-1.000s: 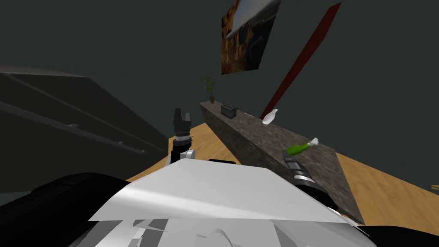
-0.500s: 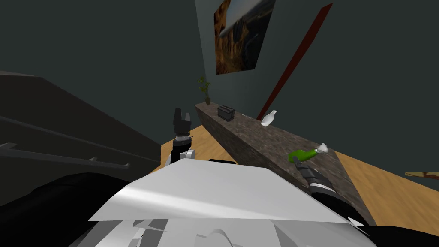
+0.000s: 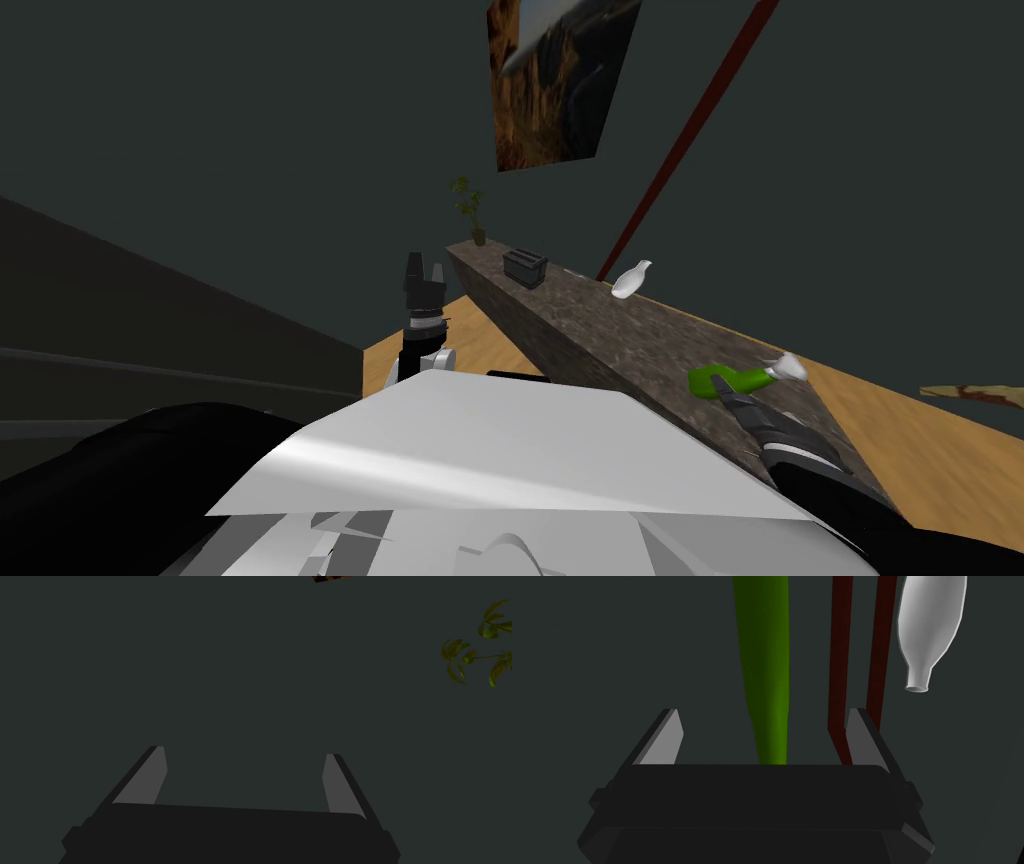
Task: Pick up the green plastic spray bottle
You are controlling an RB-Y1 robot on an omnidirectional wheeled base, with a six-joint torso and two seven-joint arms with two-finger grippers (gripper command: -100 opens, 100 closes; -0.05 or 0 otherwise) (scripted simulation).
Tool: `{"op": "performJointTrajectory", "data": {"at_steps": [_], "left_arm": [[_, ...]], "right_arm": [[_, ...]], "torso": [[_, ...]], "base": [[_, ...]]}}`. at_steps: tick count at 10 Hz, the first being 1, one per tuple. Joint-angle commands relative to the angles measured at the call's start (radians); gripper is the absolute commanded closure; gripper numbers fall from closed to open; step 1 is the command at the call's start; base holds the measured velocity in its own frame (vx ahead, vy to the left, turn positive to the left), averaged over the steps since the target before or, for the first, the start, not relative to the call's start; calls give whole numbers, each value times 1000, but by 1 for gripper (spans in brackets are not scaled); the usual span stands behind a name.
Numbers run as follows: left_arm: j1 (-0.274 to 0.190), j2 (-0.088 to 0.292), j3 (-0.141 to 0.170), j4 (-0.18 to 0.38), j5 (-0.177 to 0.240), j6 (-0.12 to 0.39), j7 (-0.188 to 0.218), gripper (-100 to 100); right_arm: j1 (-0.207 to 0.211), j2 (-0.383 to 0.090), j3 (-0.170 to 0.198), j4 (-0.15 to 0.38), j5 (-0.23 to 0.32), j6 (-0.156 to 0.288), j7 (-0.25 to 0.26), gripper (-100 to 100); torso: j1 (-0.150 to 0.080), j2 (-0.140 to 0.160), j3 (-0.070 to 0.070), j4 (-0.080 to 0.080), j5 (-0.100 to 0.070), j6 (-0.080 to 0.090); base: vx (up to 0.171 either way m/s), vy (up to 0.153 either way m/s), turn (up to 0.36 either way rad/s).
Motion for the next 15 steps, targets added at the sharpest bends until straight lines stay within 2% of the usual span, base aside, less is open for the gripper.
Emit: {"op": "performJointTrajectory", "data": {"at_steps": [1,2,3,6,7,8,11,12,13,15], "left_arm": [[0,0,0,0,0,0,0,0],[0,0,0,0,0,0,0,0],[0,0,0,0,0,0,0,0],[0,0,0,0,0,0,0,0],[0,0,0,0,0,0,0,0],[0,0,0,0,0,0,0,0],[0,0,0,0,0,0,0,0],[0,0,0,0,0,0,0,0],[0,0,0,0,0,0,0,0],[0,0,0,0,0,0,0,0]], "right_arm": [[0,0,0,0,0,0,0,-100],[1,-2,-2,0,1,3,2,0],[-50,-50,45,50,-16,-24,19,-100],[-130,-50,45,135,-16,-24,19,-100],[-135,-50,45,157,-16,-24,19,-100],[-180,-99,92,185,-33,-51,35,-100],[-266,-99,92,277,-33,-51,35,-100],[-271,-99,92,312,-33,-51,35,-100],[-318,-147,138,347,-49,-78,52,-100],[-385,-147,138,408,-49,-78,52,-100]], "torso": [[0,0,0,0,0,0],[-1,3,2,1,0,0],[-2,6,3,1,-1,0],[-1,12,7,3,0,0],[-2,10,6,2,-1,0],[-3,9,5,2,-1,0],[0,12,7,3,-1,-1],[-2,9,6,2,-1,-1],[-3,8,5,2,-2,-1],[1,13,7,3,-1,-1]], "base": [[49,21,-21],[9,4,4],[-66,44,-52],[-60,36,-10],[0,0,0],[-63,34,-51],[-56,34,-11],[0,0,0],[-74,42,-49],[-77,40,-19]]}}
